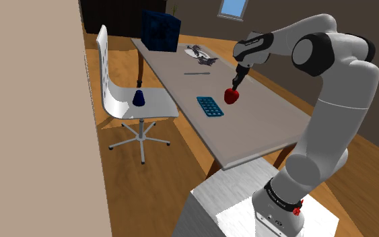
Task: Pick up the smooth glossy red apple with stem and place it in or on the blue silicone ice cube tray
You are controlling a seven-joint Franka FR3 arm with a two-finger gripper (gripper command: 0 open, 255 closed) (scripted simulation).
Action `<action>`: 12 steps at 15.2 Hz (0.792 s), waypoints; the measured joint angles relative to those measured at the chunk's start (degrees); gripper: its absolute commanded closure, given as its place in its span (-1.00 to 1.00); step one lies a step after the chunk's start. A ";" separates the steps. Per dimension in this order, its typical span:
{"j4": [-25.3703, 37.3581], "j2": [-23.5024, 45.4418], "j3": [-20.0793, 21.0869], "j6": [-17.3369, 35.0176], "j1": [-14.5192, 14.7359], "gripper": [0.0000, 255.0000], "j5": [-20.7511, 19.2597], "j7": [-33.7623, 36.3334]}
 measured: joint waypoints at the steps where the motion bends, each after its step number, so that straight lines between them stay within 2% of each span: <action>1: 0.00 0.00 0.00 0.01 0.00 1.00 0.00 0.01; 12: 4.66 -2.37 -0.45 -6.92 0.23 1.00 -1.18 0.54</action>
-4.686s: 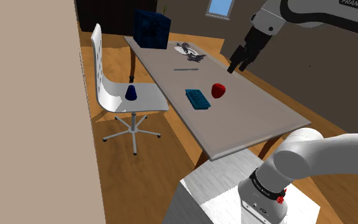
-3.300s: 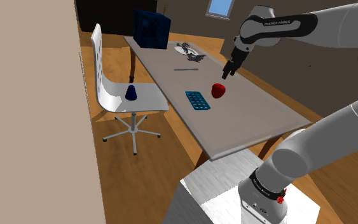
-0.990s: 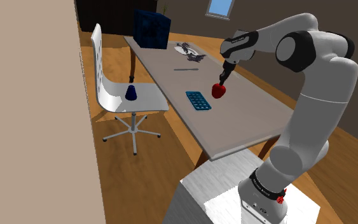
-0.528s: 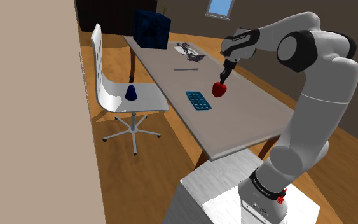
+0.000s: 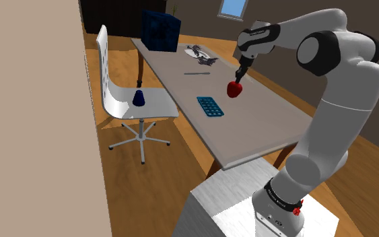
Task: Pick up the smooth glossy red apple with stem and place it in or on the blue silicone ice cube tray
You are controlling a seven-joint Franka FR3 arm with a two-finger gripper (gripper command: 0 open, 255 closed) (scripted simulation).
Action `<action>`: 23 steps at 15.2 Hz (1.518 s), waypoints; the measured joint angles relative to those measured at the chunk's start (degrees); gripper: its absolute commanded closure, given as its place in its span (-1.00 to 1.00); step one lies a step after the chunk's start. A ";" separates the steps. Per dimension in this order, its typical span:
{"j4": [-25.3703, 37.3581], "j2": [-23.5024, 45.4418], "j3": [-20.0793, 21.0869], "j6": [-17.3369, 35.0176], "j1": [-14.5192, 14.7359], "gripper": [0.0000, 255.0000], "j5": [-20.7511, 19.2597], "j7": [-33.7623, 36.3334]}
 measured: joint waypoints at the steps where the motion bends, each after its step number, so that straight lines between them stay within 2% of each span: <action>1: 0.46 -0.21 -0.01 -0.66 0.07 1.00 -0.11 0.13; 9: 4.79 -1.31 -0.25 -6.01 0.03 1.00 -0.62 0.21; 23: 0.44 -12.31 5.91 -12.60 10.68 1.00 -6.68 17.85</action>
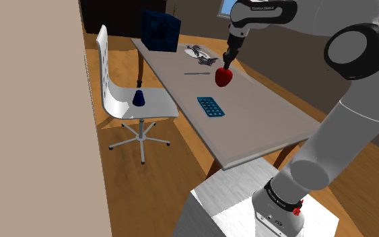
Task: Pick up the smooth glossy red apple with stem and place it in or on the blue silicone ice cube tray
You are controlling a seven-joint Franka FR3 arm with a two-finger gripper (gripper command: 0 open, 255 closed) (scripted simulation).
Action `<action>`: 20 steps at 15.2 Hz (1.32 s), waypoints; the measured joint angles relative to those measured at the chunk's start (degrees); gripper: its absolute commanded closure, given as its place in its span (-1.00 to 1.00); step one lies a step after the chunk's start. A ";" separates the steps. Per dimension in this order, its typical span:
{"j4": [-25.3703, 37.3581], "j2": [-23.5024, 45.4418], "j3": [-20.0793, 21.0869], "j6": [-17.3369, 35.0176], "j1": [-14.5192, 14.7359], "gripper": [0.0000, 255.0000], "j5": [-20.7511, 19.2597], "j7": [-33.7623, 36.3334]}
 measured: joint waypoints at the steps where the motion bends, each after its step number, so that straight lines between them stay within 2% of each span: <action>1: 0.93 0.11 0.69 -0.90 0.78 1.00 -0.08 1.43; 5: -0.94 -0.27 1.37 0.49 1.54 1.00 -0.34 3.06; 20: -11.02 0.94 1.40 11.69 1.53 1.00 -0.24 3.72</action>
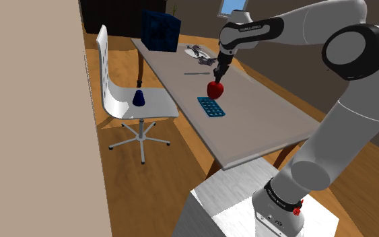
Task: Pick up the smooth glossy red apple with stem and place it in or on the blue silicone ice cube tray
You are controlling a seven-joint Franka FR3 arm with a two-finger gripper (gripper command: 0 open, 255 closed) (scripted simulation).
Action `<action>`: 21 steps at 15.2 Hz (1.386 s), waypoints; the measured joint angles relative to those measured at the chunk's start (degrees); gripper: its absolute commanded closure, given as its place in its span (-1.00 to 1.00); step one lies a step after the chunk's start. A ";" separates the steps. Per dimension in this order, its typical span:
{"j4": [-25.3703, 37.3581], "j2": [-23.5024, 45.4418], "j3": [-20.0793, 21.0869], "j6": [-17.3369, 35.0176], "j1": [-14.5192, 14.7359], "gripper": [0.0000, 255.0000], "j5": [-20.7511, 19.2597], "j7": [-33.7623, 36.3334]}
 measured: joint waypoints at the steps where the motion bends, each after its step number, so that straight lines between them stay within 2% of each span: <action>1: -0.32 0.35 0.01 0.66 -0.01 1.00 0.08 0.00; 7: -3.59 1.68 -0.01 5.21 -0.11 1.00 0.36 0.00; 14: -3.79 2.07 -0.06 5.82 -0.20 1.00 0.49 -0.15; 15: -3.80 2.07 -0.06 5.83 -0.20 -1.00 0.49 -0.15; 21: -3.79 2.06 -0.06 5.83 -0.20 -1.00 0.49 -0.15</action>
